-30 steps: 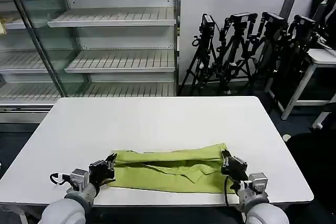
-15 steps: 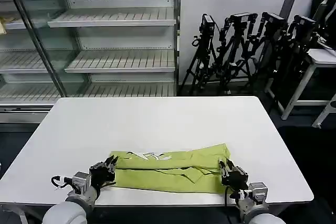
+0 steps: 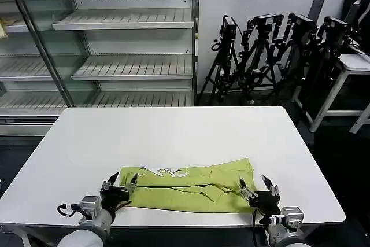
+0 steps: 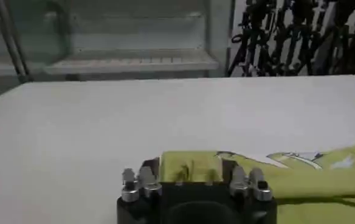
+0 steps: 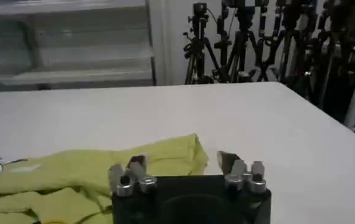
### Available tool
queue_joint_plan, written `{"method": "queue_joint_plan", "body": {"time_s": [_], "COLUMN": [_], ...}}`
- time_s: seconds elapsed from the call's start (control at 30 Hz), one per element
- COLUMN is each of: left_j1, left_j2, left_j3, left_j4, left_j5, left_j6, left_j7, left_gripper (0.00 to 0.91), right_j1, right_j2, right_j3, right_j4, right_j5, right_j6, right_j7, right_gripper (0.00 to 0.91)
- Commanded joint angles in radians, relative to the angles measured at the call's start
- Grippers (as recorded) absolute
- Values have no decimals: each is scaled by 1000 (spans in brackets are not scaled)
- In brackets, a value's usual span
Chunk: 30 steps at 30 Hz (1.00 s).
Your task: Fold and organize the clothes.
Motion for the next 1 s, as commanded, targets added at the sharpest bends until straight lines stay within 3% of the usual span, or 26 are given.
{"method": "queue_joint_plan", "body": {"time_s": [0.03, 0.63, 1.0], "left_j1": [-2, -6, 23], "left_j2": [-81, -79, -37], "left_j3": [38, 28, -151], "left_j4": [40, 43, -6], "left_j5": [-10, -114, -270], "left_j6": [3, 3, 18], "left_j7": [-39, -21, -15], "left_gripper": [40, 20, 20], "right_j1": [-25, -37, -35], "right_j2": [6, 14, 9], "right_j3": [12, 28, 41], "right_j4": [18, 33, 44], "right_j5": [-2, 3, 15], "right_j6": [0, 6, 5], "right_j7": [1, 7, 7], "right_gripper": [907, 907, 907]}}
